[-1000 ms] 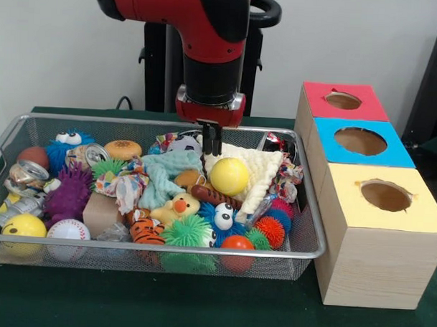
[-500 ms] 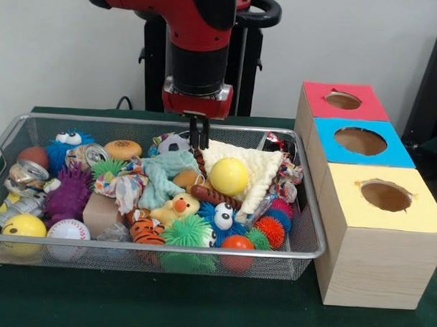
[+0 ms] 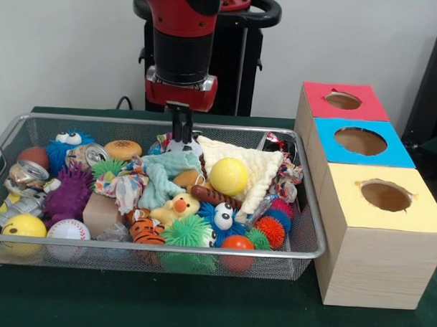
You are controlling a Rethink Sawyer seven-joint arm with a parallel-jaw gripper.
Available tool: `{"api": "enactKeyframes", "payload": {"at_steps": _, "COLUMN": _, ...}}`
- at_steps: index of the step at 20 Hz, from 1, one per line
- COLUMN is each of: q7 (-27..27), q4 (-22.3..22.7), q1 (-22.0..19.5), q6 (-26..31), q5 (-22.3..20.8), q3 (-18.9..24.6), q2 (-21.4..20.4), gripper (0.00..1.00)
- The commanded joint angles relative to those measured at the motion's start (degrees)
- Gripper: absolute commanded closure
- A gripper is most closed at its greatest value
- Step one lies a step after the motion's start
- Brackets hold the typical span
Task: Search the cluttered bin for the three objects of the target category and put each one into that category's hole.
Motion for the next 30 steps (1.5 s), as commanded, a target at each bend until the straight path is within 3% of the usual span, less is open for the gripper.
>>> {"api": "enactKeyframes", "payload": {"at_steps": 1, "q7": -4.55, "q4": -4.05, "q1": -2.32, "q6": 0.08, "q5": -3.25, "q3": 6.2, "q2": 0.1, "gripper": 1.0}}
{"api": "enactKeyframes", "payload": {"at_steps": 15, "q7": -3.26, "q4": -5.97, "q1": -5.04, "q6": -2.6, "q5": -5.02, "q3": 7.16, "q2": 3.19, "gripper": 1.0}}
{"api": "enactKeyframes", "payload": {"at_steps": 16, "q7": -2.83, "q4": -5.83, "q1": -5.66, "q6": -3.73, "q5": -5.36, "q3": 7.84, "q2": 3.28, "gripper": 0.0}}
{"api": "enactKeyframes", "payload": {"at_steps": 30, "q7": -2.81, "q4": -7.92, "q1": -9.23, "q6": -8.8, "q5": -9.62, "q3": 9.3, "q2": 5.08, "gripper": 0.0}}
